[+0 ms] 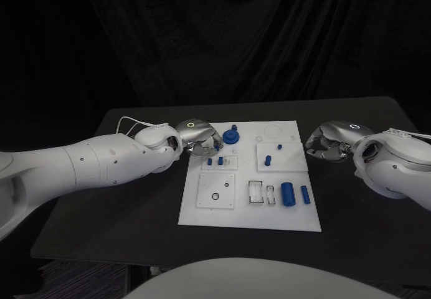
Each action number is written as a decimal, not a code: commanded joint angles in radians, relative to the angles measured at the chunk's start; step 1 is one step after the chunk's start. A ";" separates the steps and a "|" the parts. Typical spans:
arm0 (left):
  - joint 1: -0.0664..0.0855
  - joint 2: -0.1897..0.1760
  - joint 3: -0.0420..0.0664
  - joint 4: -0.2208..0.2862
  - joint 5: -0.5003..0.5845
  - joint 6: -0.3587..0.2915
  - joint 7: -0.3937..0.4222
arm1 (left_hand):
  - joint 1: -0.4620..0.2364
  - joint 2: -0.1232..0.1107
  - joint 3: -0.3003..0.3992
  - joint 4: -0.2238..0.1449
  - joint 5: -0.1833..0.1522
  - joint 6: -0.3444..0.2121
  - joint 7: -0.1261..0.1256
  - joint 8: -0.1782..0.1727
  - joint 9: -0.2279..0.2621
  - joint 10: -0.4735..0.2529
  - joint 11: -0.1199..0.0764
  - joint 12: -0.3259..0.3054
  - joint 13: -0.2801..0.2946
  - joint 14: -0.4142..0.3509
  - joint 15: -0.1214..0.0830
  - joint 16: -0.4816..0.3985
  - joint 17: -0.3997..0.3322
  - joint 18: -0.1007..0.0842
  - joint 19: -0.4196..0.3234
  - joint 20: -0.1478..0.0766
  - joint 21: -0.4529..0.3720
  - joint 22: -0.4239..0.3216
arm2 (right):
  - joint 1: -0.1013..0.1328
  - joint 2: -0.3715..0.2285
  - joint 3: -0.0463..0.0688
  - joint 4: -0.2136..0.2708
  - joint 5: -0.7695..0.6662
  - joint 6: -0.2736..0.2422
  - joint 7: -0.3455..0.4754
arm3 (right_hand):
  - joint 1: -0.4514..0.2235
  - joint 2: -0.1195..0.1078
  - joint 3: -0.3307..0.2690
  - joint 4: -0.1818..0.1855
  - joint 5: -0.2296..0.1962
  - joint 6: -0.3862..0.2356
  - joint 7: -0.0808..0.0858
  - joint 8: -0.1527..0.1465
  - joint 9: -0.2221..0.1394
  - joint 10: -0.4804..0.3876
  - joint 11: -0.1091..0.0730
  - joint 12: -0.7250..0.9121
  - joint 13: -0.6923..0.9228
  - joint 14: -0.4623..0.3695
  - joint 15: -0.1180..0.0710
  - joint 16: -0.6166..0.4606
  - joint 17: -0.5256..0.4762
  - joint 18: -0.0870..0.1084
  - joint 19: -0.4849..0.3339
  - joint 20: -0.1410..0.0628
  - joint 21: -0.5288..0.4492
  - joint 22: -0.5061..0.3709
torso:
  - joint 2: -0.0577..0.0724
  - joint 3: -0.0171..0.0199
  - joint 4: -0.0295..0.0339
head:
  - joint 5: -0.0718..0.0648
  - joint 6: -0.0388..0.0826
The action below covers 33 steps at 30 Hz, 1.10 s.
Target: Assemble the parts on the task board
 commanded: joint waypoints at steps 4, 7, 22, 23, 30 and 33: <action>-0.006 0.013 0.001 -0.016 0.001 0.015 0.011 | -0.007 -0.004 0.006 -0.007 0.007 -0.007 0.004 -0.009 -0.004 0.010 0.003 -0.005 -0.004 -0.004 0.003 -0.008 -0.004 -0.015 -0.006 0.005 -0.005 0.203 | -0.002 0.000 0.000 0.000 -0.003 0.008 -0.008 | 0.002 0.010 0.006 0.001 0.006 0.008 0.002 -0.003 -0.001 0.067 0.005 -0.005 0.227 0.078 0.008 -0.006 0.175 0.013 0.001 0.007 -0.005 0.181 | 0.000 0.0005 -0.0004 | -0.001 0.000; -0.007 0.018 0.001 -0.022 0.001 0.016 0.012 | -0.006 -0.004 0.007 -0.008 0.007 -0.011 0.003 -0.011 -0.005 0.012 0.003 -0.006 -0.005 -0.005 0.003 -0.009 -0.005 -0.015 -0.006 0.005 -0.006 0.203 | -0.002 0.000 0.000 0.000 -0.003 0.008 -0.008 | 0.002 0.010 0.006 0.001 0.006 0.008 0.002 -0.003 -0.001 0.067 0.005 -0.005 0.227 0.078 0.008 -0.006 0.175 0.013 0.001 0.007 -0.005 0.181 | 0.000 0.0001 -0.0007 | 0.000 0.000; -0.014 0.031 0.001 -0.040 0.001 0.019 0.010 | -0.007 -0.009 0.010 -0.014 0.002 -0.033 -0.007 -0.013 -0.012 0.015 0.002 -0.012 -0.009 -0.011 0.003 -0.015 -0.016 -0.013 -0.013 0.006 -0.015 0.200 | -0.002 0.002 0.001 0.000 -0.003 0.009 -0.006 | 0.003 0.010 0.007 0.001 0.005 0.008 0.003 -0.003 -0.001 0.067 0.005 -0.005 0.227 0.078 0.009 -0.006 0.175 0.014 0.001 0.007 -0.006 0.181 | 0.000 0.0003 -0.0012 | 0.000 0.000; -0.015 0.031 0.001 -0.041 0.001 0.020 0.009 | -0.008 -0.010 0.010 -0.014 0.002 -0.035 -0.008 -0.013 -0.013 0.013 0.002 -0.014 -0.009 -0.013 0.004 -0.016 -0.018 -0.013 -0.013 0.006 -0.016 0.199 | -0.002 0.002 0.001 0.000 -0.003 0.009 -0.006 | 0.003 0.010 0.007 0.001 0.005 0.008 0.003 -0.003 -0.001 0.067 0.005 -0.005 0.227 0.078 0.009 -0.006 0.175 0.014 0.001 0.007 -0.006 0.181 | 0.000 0.0002 -0.0007 | -0.001 0.000; -0.018 0.031 0.001 -0.044 0.001 0.036 -0.002 | -0.015 -0.014 0.012 -0.015 -0.009 -0.064 -0.021 -0.014 -0.022 -0.001 0.007 -0.027 -0.013 -0.024 0.008 -0.025 -0.034 -0.010 -0.024 0.009 -0.030 0.195 | -0.002 0.002 0.001 0.000 -0.003 0.012 -0.007 | 0.003 0.010 0.007 0.000 0.005 0.008 0.003 -0.003 -0.001 0.067 0.006 -0.005 0.228 0.078 0.009 -0.006 0.176 0.014 0.001 0.007 -0.006 0.181 | 0.000 0.0006 -0.0004 | -0.001 0.000; -0.020 0.031 0.001 -0.045 0.001 0.040 -0.005 | -0.016 -0.015 0.013 -0.016 -0.011 -0.076 -0.027 -0.014 -0.025 -0.004 0.009 -0.030 -0.014 -0.027 0.009 -0.027 -0.037 -0.009 -0.026 0.010 -0.032 0.194 | -0.002 0.002 0.001 0.000 -0.003 0.013 -0.007 | 0.003 0.010 0.007 0.000 0.005 0.008 0.003 -0.003 -0.001 0.067 0.006 -0.005 0.228 0.078 0.009 -0.006 0.176 0.014 0.001 0.007 -0.006 0.181 | -0.001 0.0003 -0.0003 | -0.001 0.000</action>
